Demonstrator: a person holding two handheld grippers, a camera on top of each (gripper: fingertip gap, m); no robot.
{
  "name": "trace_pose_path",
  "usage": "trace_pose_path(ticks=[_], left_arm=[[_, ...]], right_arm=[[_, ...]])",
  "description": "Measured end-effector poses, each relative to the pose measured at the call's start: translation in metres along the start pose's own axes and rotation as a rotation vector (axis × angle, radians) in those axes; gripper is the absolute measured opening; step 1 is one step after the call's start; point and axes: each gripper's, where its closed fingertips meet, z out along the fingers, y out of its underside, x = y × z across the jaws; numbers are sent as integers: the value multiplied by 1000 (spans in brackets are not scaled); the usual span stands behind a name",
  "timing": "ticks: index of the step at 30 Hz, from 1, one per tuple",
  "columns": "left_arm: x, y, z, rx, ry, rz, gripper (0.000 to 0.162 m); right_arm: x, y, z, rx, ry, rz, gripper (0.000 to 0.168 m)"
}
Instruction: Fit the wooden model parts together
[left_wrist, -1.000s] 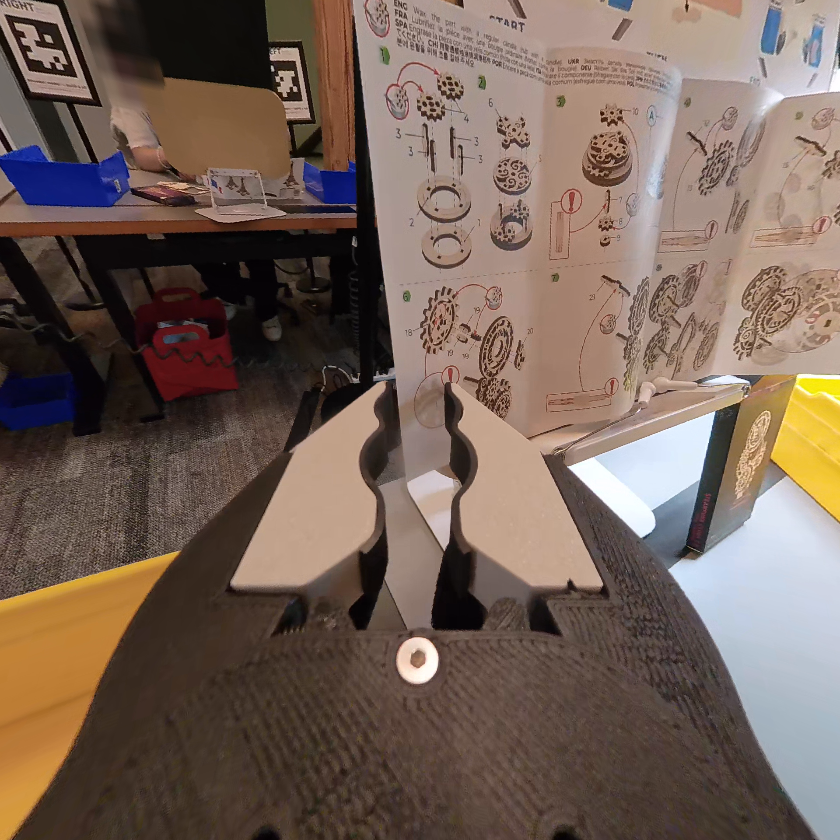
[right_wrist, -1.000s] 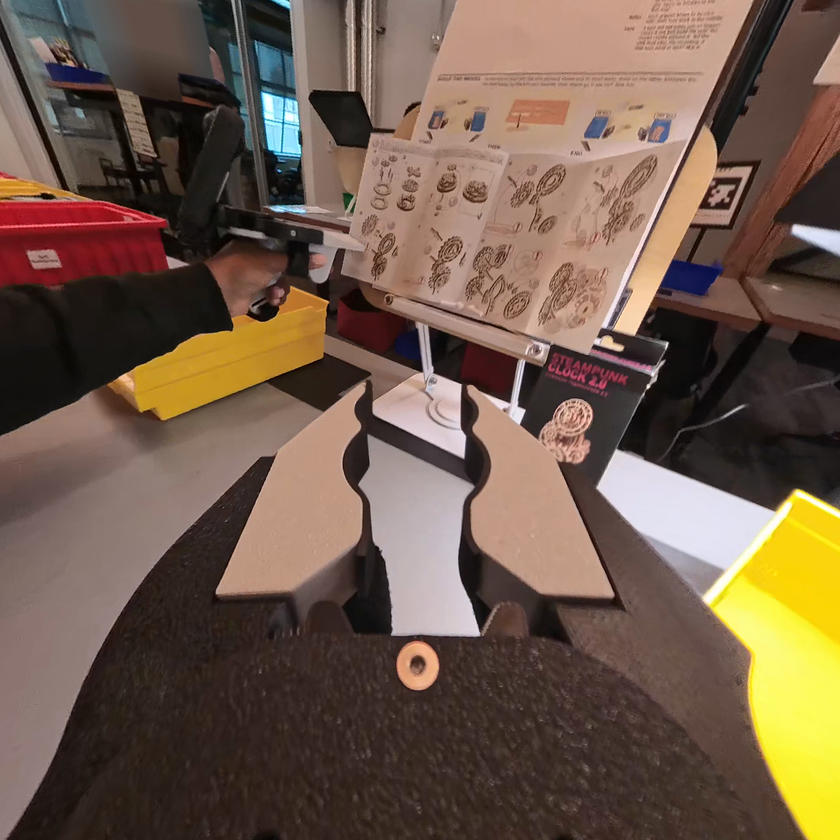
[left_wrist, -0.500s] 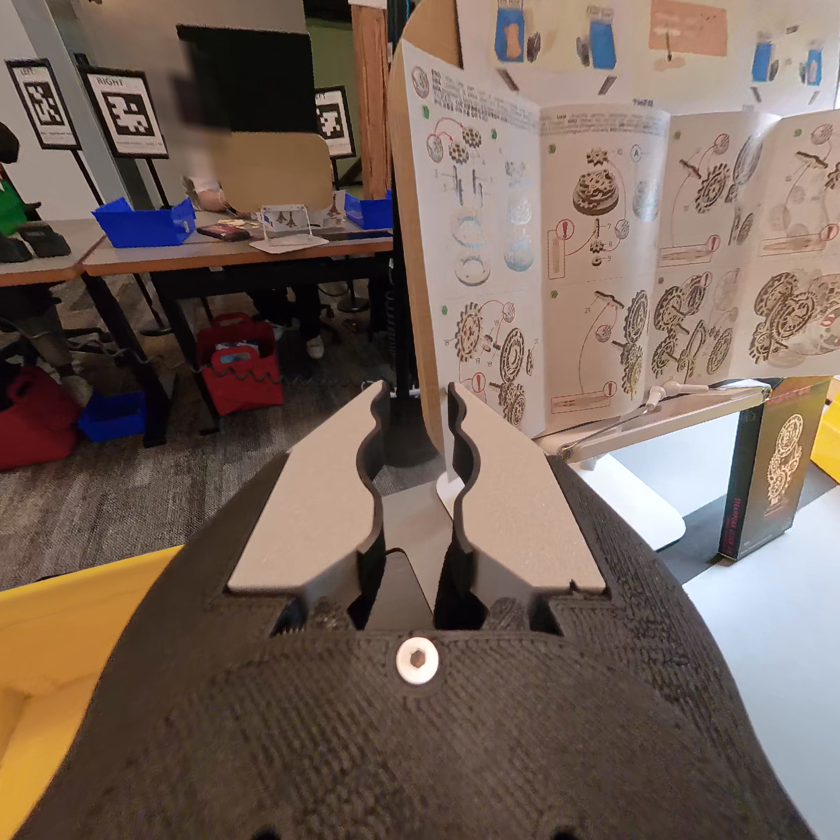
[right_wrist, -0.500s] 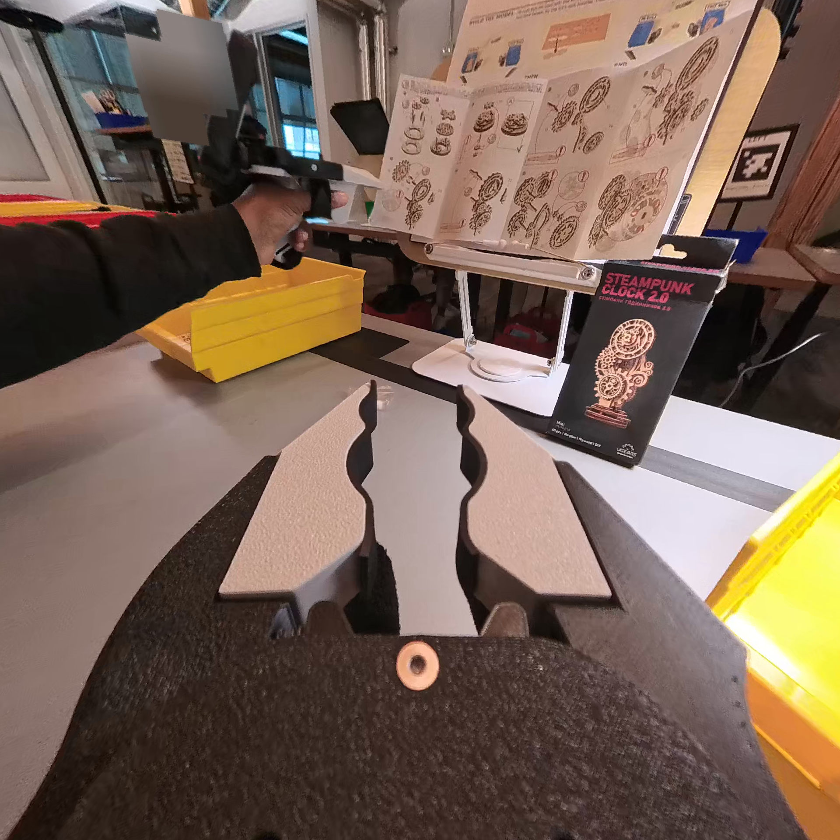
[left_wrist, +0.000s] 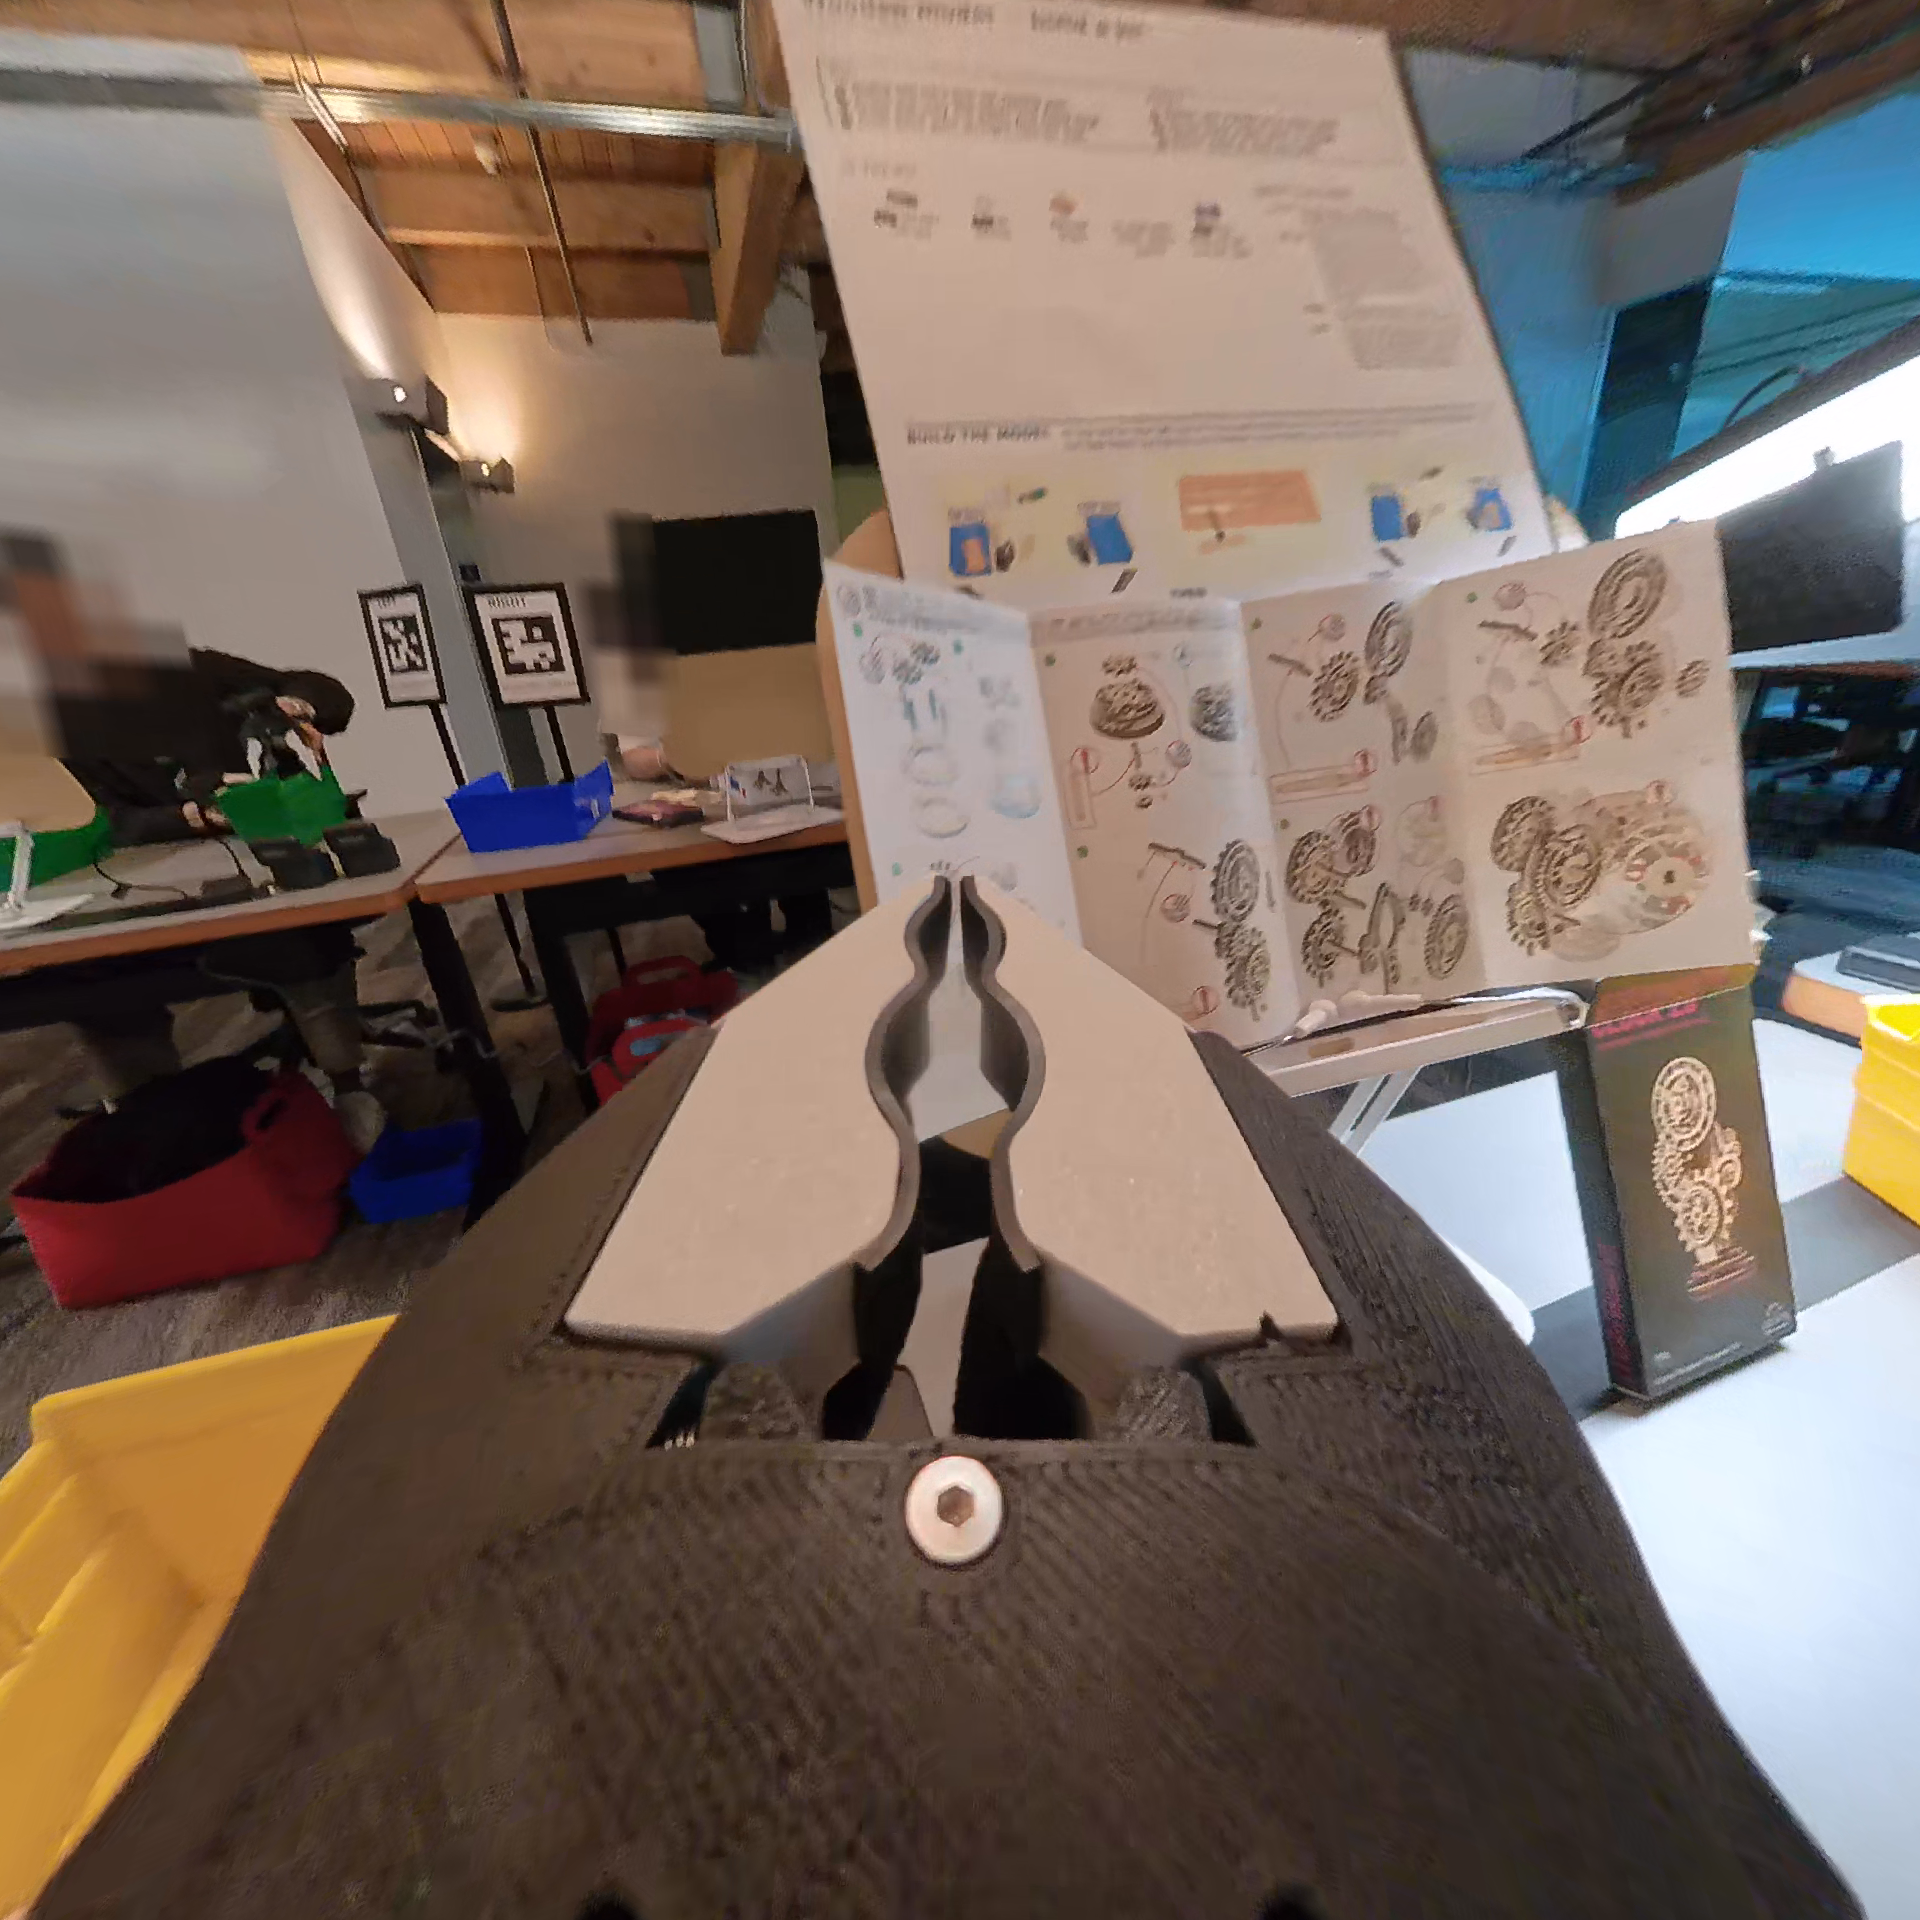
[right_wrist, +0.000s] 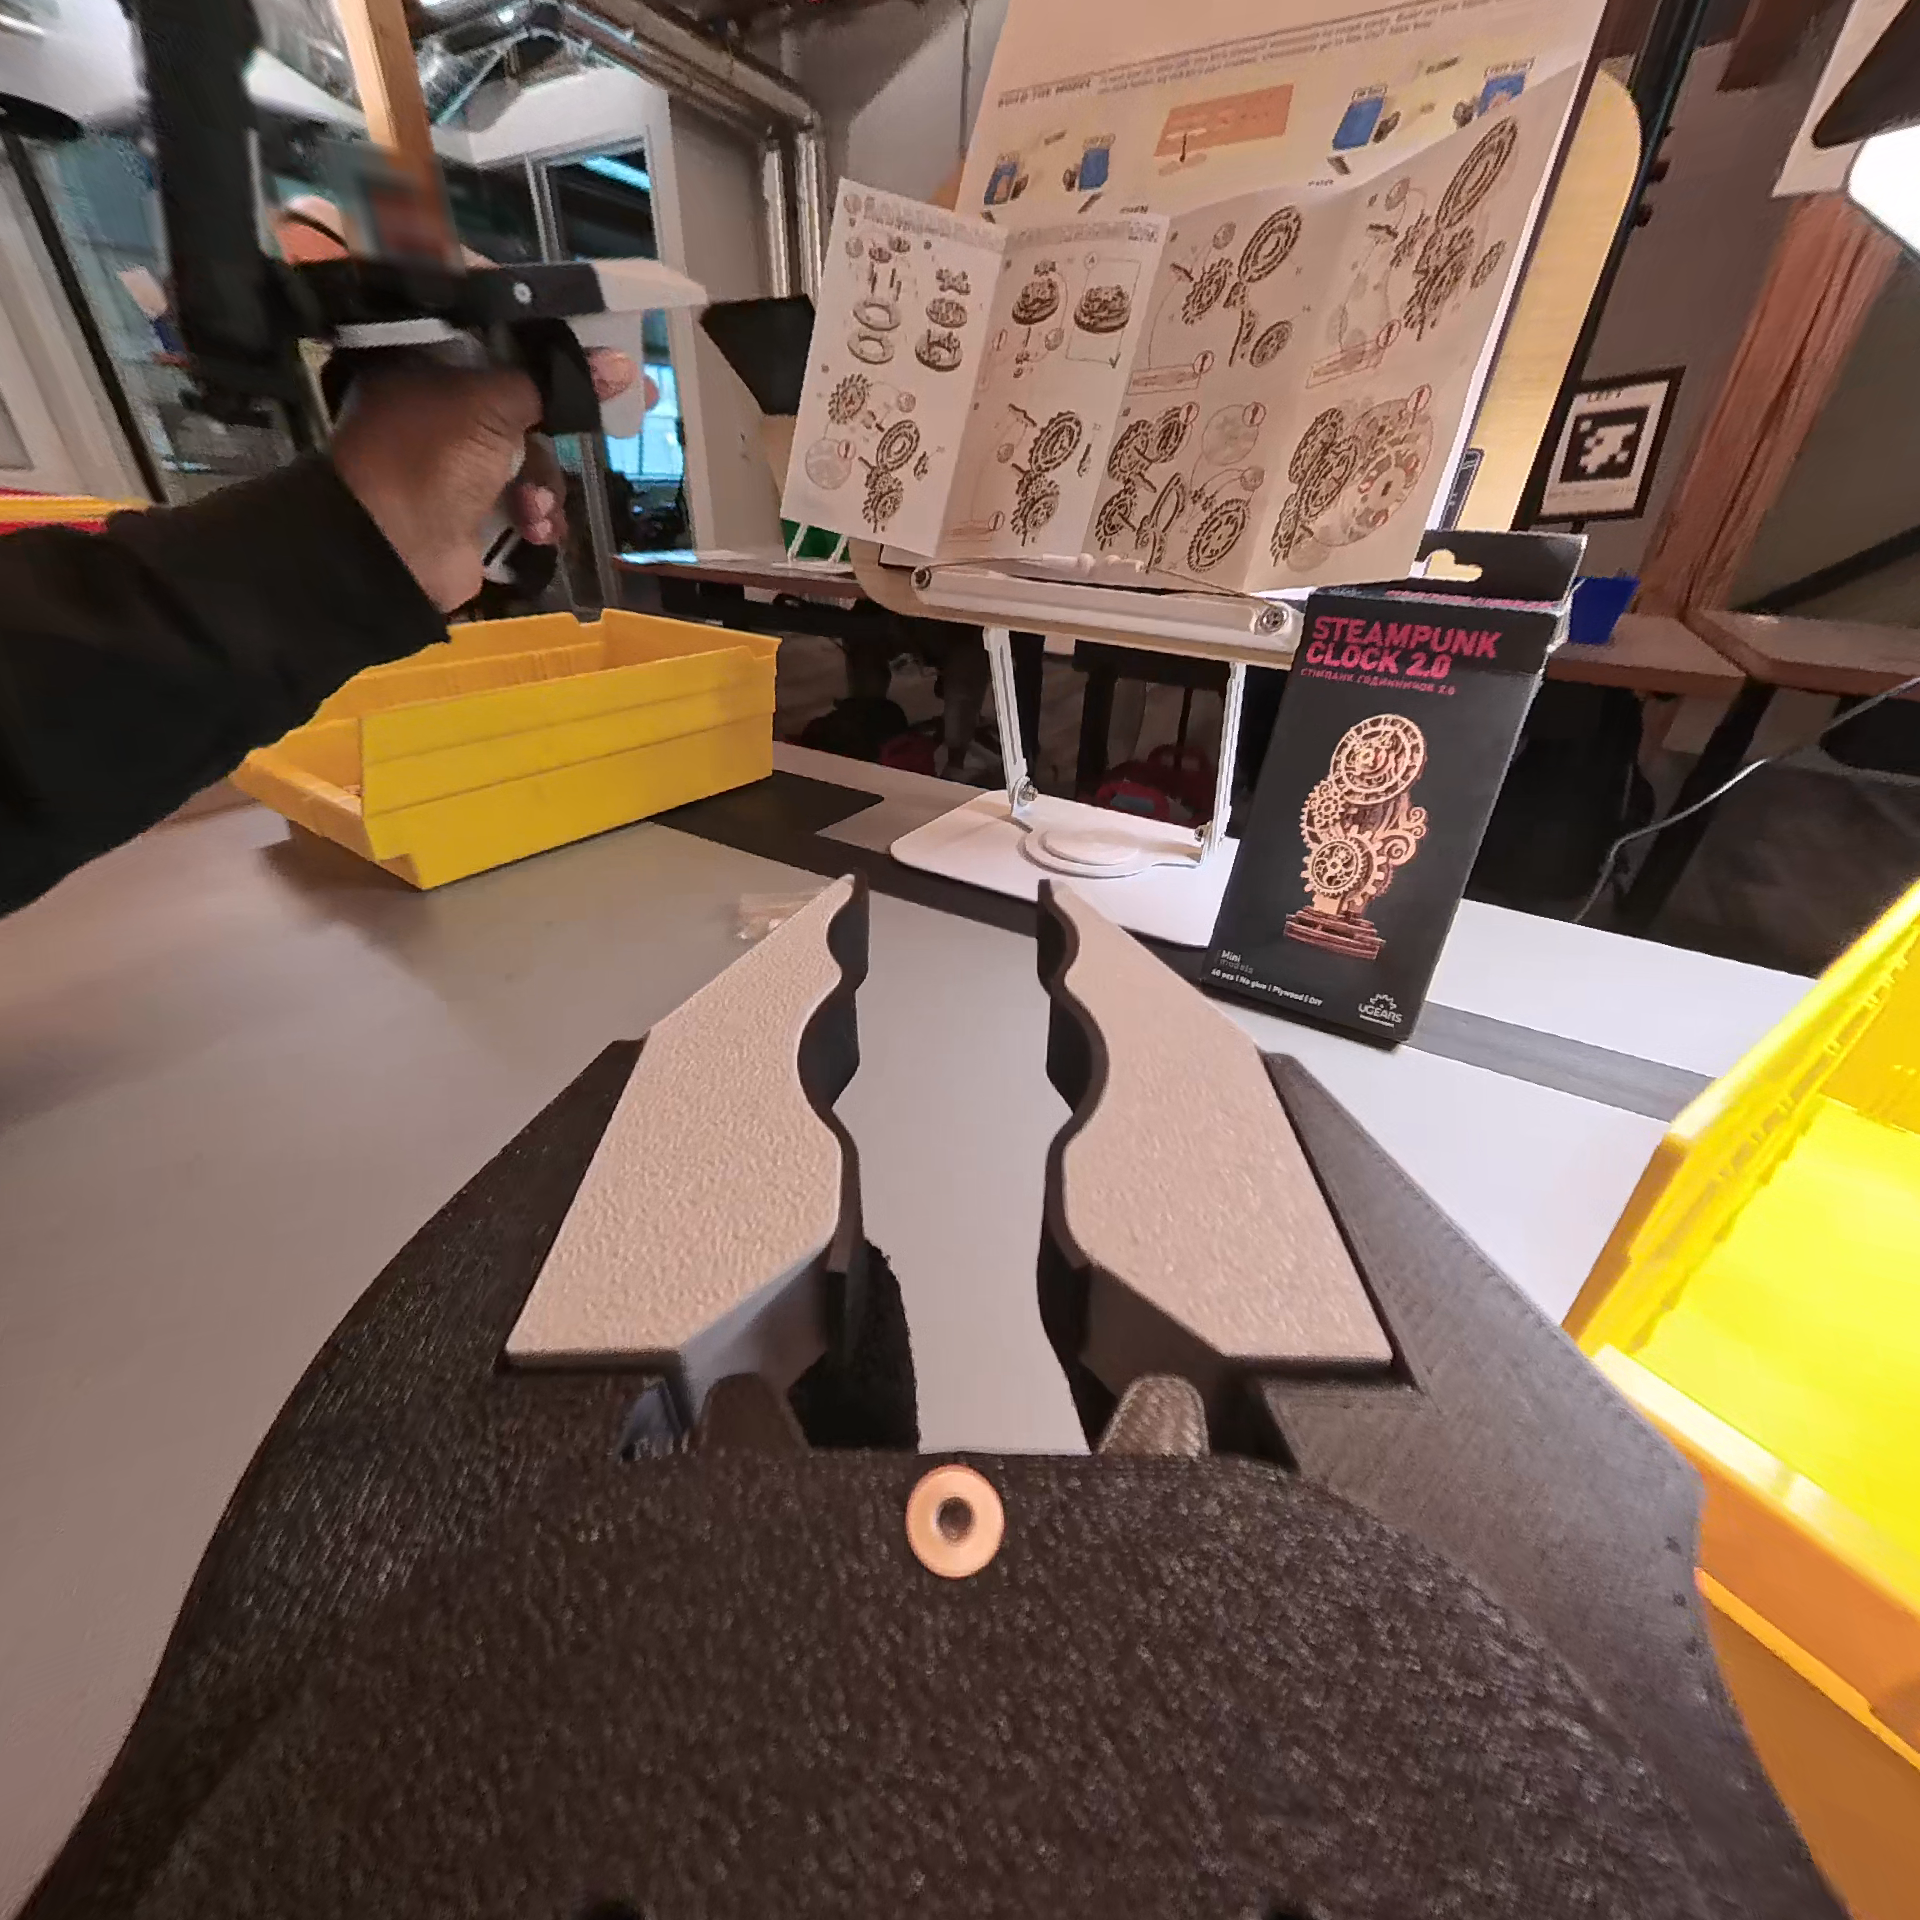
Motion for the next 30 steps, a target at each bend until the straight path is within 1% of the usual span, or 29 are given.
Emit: trace_pose_path(ticks=[3, 6, 8, 11, 14, 17, 20, 23, 26, 28, 30], left_arm=[[16, -13, -15, 53, -3, 27, 0], [32, -20, -26, 86, 2, 43, 0], [40, -22, -33, 99, -1, 44, 0], [50, -20, -43, 120, 18, -2, 0], [52, -13, -50, 84, 41, 20, 0], [41, -7, -67, 38, 51, 90, 0], [17, -1, -92, -7, 26, 177, 0], [-32, 1, -118, -82, -52, 276, 0], [-89, 5, -137, -205, -86, 189, 0], [-119, 16, -144, -311, -74, 121, 11], [-144, 36, -147, -421, -67, 111, 20]], right_arm=[[1, -5, -2, 44, 9, -7, 29], [0, -7, -3, 62, 12, -22, 23], [-2, -5, -3, 60, 5, -30, 18], [-4, -1, -3, 53, -3, -32, 10], [-4, 1, -3, 44, -3, -38, 0], [-2, -3, -5, 61, -4, -30, 0], [0, -4, -5, 66, 3, -31, 0], [1, -2, -6, 61, 11, -38, 0], [-1, 1, -4, 54, 3, -44, 0], [-4, 4, -2, 48, -4, -55, 0], [-7, 6, -1, 44, -17, -67, 2]])
